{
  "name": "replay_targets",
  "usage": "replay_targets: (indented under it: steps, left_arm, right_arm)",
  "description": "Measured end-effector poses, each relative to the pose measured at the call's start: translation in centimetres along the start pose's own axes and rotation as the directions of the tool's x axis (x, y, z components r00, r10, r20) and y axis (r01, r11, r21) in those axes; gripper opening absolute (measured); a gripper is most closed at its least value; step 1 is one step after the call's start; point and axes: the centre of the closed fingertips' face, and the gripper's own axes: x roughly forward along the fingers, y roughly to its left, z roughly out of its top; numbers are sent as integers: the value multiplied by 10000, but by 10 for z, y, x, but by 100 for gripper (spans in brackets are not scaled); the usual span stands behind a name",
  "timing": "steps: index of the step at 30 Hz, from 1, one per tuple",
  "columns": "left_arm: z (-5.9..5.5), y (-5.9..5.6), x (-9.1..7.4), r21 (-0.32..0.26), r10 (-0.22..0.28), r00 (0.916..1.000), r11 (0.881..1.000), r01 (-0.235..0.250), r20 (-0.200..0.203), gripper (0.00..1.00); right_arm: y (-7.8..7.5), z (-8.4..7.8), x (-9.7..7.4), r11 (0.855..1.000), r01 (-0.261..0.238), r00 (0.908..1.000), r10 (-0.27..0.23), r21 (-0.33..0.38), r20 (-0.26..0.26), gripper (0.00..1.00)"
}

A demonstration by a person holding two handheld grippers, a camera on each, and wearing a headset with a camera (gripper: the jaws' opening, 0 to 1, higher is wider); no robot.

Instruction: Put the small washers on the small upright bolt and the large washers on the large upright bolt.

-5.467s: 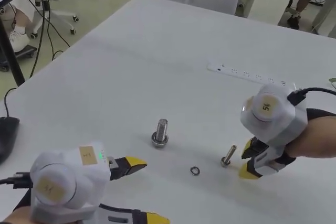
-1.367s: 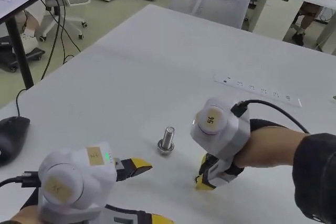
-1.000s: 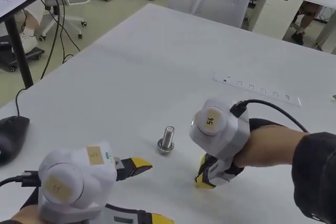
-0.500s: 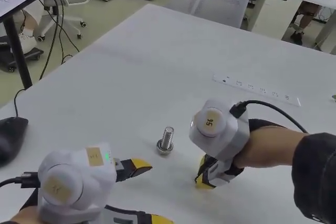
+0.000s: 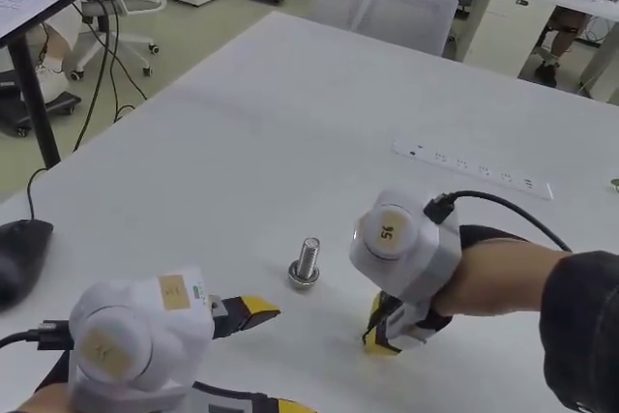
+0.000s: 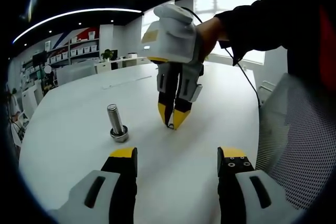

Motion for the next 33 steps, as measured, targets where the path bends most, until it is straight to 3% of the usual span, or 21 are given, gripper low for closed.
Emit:
replay_targets:
  steps: [33]
  left_arm:
    - [3,-2,4,136,-177,9998,9997,178,-21,61]
  right_arm:
    - [13,-16,-12,9992,-27,10000,26,402,29,14]
